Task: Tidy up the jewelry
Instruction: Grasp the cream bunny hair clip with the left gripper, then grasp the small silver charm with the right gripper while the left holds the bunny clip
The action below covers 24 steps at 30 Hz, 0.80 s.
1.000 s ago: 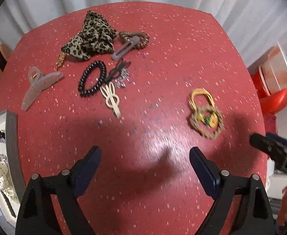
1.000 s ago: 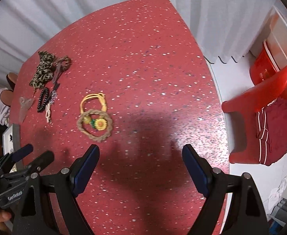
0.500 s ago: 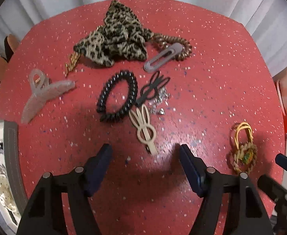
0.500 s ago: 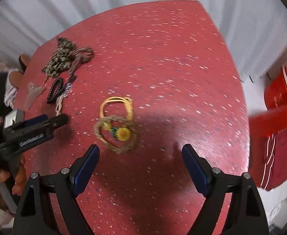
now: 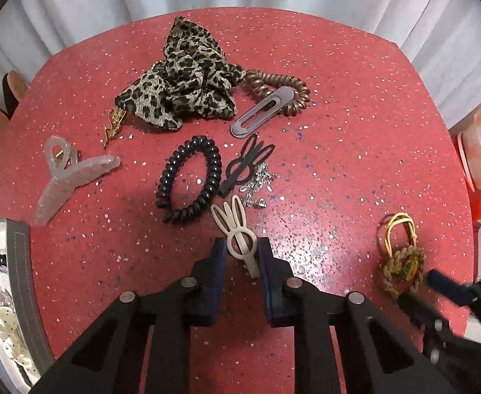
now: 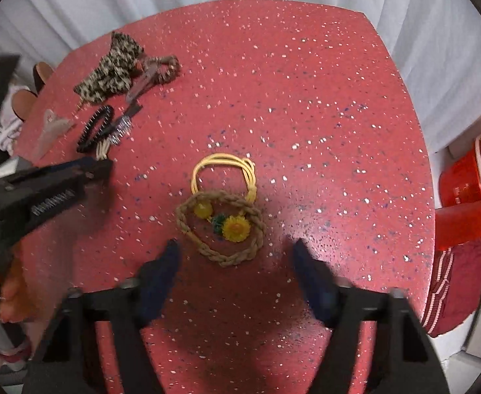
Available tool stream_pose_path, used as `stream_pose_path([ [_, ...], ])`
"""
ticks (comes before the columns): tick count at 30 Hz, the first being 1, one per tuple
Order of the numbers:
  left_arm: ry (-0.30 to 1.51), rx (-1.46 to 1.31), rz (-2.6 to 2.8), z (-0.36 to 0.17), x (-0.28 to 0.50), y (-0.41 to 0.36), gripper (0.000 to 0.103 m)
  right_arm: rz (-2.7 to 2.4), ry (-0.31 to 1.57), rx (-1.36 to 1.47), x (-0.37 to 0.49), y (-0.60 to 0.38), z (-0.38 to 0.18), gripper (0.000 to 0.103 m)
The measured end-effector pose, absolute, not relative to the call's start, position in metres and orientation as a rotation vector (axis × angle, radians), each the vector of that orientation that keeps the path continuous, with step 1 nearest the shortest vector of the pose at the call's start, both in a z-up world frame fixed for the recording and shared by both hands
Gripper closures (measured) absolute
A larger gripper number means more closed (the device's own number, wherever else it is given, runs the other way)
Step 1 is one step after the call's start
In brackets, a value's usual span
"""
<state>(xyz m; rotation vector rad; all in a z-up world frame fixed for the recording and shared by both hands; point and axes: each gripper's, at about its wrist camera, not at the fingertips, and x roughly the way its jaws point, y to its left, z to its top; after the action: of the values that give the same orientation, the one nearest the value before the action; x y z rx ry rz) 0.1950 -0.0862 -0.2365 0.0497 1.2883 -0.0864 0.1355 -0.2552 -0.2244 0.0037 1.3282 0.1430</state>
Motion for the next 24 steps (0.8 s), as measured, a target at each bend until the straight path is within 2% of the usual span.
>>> stream_pose_path([
  [1,1.286,0.051,-0.089,-0.235,0.191,-0.083,0.082,0.140,1.335,0.009,0.135,-0.256,-0.226,0.070],
  [3,1.280,0.051,-0.094,-0.234,0.184,-0.080,0.082,0.146,1.331,0.034,0.132,-0.256,-0.226,0.084],
  [4,1.280,0.048,-0.097,-0.234,0.179,-0.078,0.082,0.144,1.333,0.031,0.130,-0.256,-0.226,0.097],
  [16,1.286,0.038,-0.115,-0.231,0.148,-0.065,0.082,0.202,1.356,0.143,0.105,-0.268,-0.222,0.099],
  [24,1.276,0.027,-0.119,-0.226,0.142,-0.058,0.082,0.199,1.363,0.209,0.122,-0.269,-0.219,0.099],
])
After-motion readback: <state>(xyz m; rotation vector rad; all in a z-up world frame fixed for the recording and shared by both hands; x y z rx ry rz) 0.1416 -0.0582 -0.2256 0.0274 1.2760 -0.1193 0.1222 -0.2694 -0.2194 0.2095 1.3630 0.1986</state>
